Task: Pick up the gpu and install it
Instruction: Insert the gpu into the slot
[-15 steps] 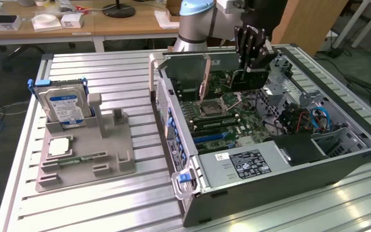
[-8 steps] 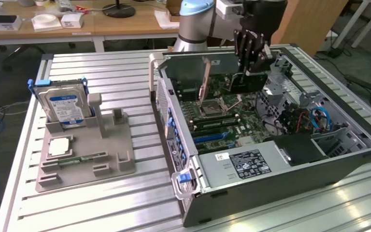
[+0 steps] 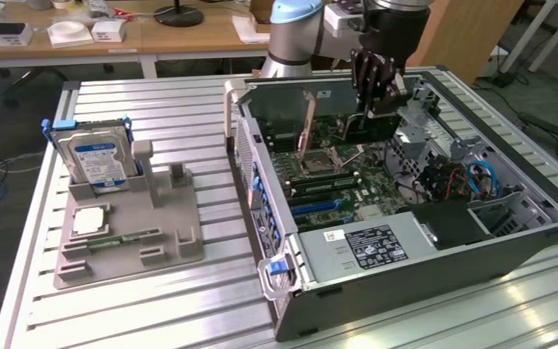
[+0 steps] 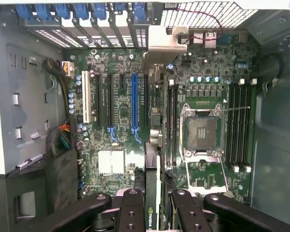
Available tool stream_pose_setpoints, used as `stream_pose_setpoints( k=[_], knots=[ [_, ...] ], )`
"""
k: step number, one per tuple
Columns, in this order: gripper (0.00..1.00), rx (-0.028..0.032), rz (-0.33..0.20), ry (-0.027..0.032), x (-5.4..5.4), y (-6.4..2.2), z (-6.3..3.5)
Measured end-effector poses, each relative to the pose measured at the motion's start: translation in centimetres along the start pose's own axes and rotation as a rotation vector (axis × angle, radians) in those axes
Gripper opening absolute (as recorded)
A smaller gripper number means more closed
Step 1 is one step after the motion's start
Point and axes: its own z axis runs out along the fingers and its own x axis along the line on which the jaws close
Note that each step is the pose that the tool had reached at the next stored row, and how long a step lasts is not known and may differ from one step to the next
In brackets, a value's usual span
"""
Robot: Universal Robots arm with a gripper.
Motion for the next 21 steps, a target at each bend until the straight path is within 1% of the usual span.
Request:
stream_pose_setpoints(
  k=[1, 2, 4, 5, 6, 8, 12, 15, 21],
  knots=[
    [0.26, 0.0056, 0.000, 0.0000, 0.0, 0.00, 0.05],
    [0.26, 0.0135, 0.000, -0.0002, 0.0, 0.01, 0.09],
    [0.26, 0.0322, -0.001, -0.0012, 0.0, 0.02, 0.18],
    [0.26, 0.0366, 0.000, -0.0018, 0.0, 0.03, 0.27],
    [0.26, 0.0377, 0.000, -0.0027, 0.1, 0.04, 0.38],
    [0.26, 0.0379, 0.000, -0.0035, 0.3, 0.07, 0.67],
    [0.26, 0.0379, 0.000, -0.0065, 1.3, 0.09, 1.32],
    [0.26, 0.0382, 0.000, -0.0063, 1.4, 0.22, 1.60],
    [0.26, 0.0381, 0.000, -0.0064, 1.7, 0.38, 2.70]
  ],
)
